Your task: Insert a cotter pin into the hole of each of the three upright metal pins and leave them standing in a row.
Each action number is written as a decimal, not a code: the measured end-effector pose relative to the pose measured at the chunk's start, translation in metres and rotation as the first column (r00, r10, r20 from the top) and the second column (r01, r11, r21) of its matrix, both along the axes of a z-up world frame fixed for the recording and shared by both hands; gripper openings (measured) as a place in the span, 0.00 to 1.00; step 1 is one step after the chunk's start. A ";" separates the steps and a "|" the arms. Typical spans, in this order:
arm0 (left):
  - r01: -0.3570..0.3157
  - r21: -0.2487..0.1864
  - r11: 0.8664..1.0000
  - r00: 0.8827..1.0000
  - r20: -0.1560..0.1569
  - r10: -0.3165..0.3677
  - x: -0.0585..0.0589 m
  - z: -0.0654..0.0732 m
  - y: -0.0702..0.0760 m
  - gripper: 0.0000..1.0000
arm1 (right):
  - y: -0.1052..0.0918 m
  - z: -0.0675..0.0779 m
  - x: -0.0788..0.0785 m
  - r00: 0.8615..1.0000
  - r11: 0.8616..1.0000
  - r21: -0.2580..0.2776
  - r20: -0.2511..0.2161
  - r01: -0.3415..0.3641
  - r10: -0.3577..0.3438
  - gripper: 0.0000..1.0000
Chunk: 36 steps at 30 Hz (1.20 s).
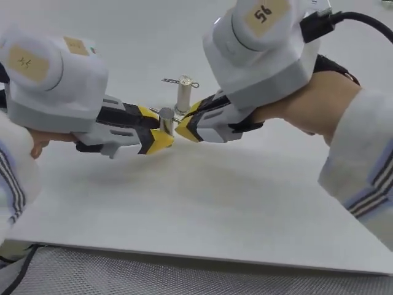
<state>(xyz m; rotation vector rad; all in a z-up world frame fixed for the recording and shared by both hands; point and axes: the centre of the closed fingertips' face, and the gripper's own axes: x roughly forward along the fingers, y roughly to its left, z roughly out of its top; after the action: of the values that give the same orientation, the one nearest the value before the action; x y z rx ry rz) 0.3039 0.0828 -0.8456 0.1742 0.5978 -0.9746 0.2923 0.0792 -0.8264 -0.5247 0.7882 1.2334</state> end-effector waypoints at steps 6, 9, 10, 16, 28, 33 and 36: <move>0.004 0.011 1.000 1.000 0.013 -0.004 0.000 -0.001 0.001 0.12 | 0.002 0.000 0.000 1.000 1.000 0.002 -0.001 0.006 -0.006 0.04; -0.003 0.004 1.000 1.000 0.009 0.003 0.000 -0.001 0.001 0.12 | 0.005 0.000 0.002 0.999 0.999 0.019 -0.015 0.031 -0.031 0.04; -0.006 0.002 1.000 1.000 0.007 0.006 0.000 -0.001 0.001 0.12 | 0.005 -0.001 0.002 0.999 0.999 0.020 -0.020 0.033 -0.033 0.04; -0.025 -0.014 1.000 1.000 -0.005 0.025 -0.002 -0.001 0.002 0.12 | 0.005 0.001 0.001 1.000 0.999 0.044 -0.005 0.013 -0.013 0.06; -0.035 -0.020 0.999 0.999 -0.018 0.034 -0.002 0.000 0.001 0.12 | -0.004 0.003 0.000 0.997 0.995 0.084 -0.056 0.052 -0.048 0.05; -0.039 -0.024 0.999 0.999 -0.022 0.039 -0.002 0.000 0.000 0.12 | 0.001 0.002 0.006 0.998 0.995 0.088 -0.035 0.048 -0.045 0.05; -0.042 -0.025 0.999 0.999 -0.024 0.041 -0.002 0.000 0.000 0.12 | 0.003 0.002 0.004 0.999 0.995 0.086 -0.030 0.048 -0.045 0.05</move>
<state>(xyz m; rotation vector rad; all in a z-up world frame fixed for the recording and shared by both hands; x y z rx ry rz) 0.3017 0.0830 -0.8452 0.1276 0.6078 -0.9444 0.2967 0.0820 -0.8241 -0.4166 0.7627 1.2284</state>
